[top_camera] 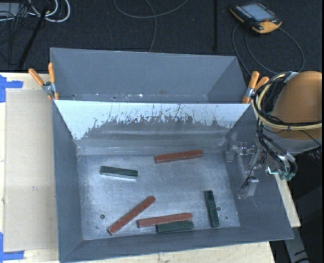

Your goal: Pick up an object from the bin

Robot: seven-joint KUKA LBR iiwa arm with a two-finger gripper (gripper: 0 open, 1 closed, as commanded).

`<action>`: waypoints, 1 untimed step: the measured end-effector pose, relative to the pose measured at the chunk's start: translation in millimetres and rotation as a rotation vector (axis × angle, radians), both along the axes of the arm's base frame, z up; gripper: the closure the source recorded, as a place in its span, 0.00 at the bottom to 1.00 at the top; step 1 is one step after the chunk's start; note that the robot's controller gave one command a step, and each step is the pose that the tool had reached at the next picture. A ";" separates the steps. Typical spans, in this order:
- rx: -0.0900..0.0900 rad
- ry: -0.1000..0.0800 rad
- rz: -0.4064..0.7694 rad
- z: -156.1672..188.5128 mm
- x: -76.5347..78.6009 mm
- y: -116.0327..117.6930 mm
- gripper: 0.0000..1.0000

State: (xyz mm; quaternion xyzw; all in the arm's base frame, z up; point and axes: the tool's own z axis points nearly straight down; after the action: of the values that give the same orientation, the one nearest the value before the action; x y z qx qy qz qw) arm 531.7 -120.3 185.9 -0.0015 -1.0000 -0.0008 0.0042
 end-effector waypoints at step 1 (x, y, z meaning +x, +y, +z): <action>-0.001 -0.007 0.003 4.0 1.7 0.4 0.00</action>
Offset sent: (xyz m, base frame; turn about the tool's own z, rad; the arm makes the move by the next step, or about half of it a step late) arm -0.0475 0.0167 -0.1127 -0.1319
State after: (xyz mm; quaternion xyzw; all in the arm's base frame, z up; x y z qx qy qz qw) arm 533.5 -119.9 189.9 0.0001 -1.0000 -0.0002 0.0005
